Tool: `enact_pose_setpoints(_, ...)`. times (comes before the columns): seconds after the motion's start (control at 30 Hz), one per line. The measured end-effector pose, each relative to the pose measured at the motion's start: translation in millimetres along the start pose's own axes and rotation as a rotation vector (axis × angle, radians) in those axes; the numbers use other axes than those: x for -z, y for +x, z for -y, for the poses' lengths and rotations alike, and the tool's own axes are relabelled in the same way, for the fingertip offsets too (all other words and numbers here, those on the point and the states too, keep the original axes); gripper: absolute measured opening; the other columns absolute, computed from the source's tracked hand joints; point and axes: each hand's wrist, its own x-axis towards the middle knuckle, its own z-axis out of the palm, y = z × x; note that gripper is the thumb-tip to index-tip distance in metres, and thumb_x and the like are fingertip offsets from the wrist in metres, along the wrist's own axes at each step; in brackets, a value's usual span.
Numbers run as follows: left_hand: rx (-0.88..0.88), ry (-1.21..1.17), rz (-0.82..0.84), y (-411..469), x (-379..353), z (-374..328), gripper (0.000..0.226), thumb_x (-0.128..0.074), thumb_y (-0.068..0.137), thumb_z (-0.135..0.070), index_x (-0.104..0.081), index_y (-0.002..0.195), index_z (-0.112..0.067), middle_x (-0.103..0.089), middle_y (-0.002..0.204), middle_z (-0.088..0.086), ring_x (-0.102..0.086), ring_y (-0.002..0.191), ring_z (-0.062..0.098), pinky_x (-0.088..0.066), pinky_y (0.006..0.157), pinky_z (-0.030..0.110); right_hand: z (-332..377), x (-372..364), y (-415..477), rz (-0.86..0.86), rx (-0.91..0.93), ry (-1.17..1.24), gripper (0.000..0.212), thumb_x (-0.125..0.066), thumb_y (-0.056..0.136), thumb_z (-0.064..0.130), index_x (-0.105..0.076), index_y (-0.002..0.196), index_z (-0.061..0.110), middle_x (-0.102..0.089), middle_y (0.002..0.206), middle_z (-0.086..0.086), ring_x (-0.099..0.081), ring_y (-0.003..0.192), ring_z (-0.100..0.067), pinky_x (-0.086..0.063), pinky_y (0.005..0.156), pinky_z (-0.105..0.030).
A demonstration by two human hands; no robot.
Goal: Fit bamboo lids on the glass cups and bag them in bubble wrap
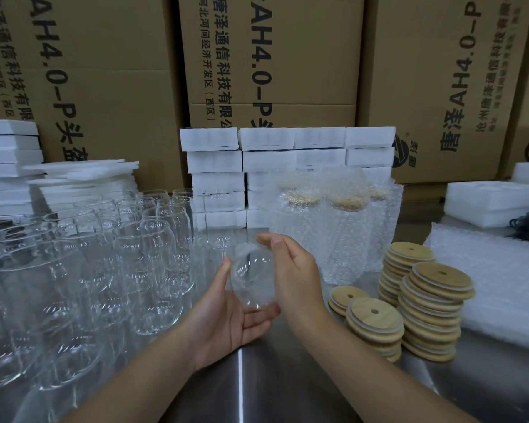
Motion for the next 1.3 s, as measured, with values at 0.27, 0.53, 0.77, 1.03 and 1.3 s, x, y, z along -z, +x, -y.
enact_pose_setpoints(0.27, -0.096, 0.028, -0.039, -3.8, -6.9, 1.1, 0.077, -0.052, 0.078, -0.064, -0.042, 0.144, -0.026, -0.066, 0.119, 0.013, -0.069, 0.084, 0.023, -0.055, 0.069, 0.034, 0.6, -0.6, 1.1, 0.163, -0.250, 0.041, 0.029, -0.065, 0.086, 0.031, -0.063, 0.115, 0.039, -0.058, 0.123, 0.011, -0.054, 0.111, 0.000, -0.045, 0.061, -0.006)
enact_pose_setpoints(0.53, -0.297, 0.126, -0.219, -3.2, -2.1, -0.9, 0.073, -0.077, 0.059, -0.064, -0.063, 0.120, -0.027, -0.071, 0.114, 0.011, -0.071, 0.093, 0.027, -0.057, 0.075, 0.041, 0.6, -3.8, -3.3, 0.270, -0.090, -0.068, 0.050, -0.059, 0.092, 0.026, -0.041, 0.137, 0.041, -0.035, 0.133, 0.025, -0.034, 0.105, 0.030, -0.029, 0.076, 0.008)
enact_pose_setpoints(0.77, -0.420, 0.068, -0.337, 4.1, 1.5, -0.7, 0.077, -0.080, 0.055, -0.048, -0.049, 0.124, -0.034, -0.076, 0.092, -0.004, -0.073, 0.080, 0.015, -0.058, 0.062, 0.029, 0.7, -1.7, -2.4, 0.271, -0.118, -0.041, 0.046, -0.048, 0.098, 0.034, -0.033, 0.139, 0.050, -0.028, 0.149, 0.019, -0.025, 0.123, 0.015, -0.024, 0.099, -0.012)
enact_pose_setpoints(1.03, -0.264, 0.073, -0.211, 5.2, 3.5, -1.6, 0.052, -0.063, 0.067, -0.053, -0.055, 0.118, -0.046, -0.075, 0.101, 0.004, -0.073, 0.084, 0.019, -0.055, 0.059, 0.025, 3.4, -2.6, -0.7, 0.256, -0.142, -0.006, 0.038, -0.042, 0.100, 0.038, -0.029, 0.124, 0.064, -0.028, 0.134, 0.026, -0.022, 0.126, 0.007, -0.021, 0.103, -0.024)
enact_pose_setpoints(1.3, -0.210, -0.022, -0.094, 1.3, 1.7, -6.0, 0.068, -0.067, 0.066, -0.046, -0.048, 0.131, -0.036, -0.073, 0.091, 0.015, -0.071, 0.071, 0.026, -0.056, 0.054, 0.036, 11.2, -4.3, -1.5, 0.222, -0.192, 0.089, 0.038, -0.045, 0.098, 0.039, -0.032, 0.108, 0.074, -0.029, 0.154, 0.005, -0.035, 0.138, -0.017, -0.029, 0.114, -0.046)
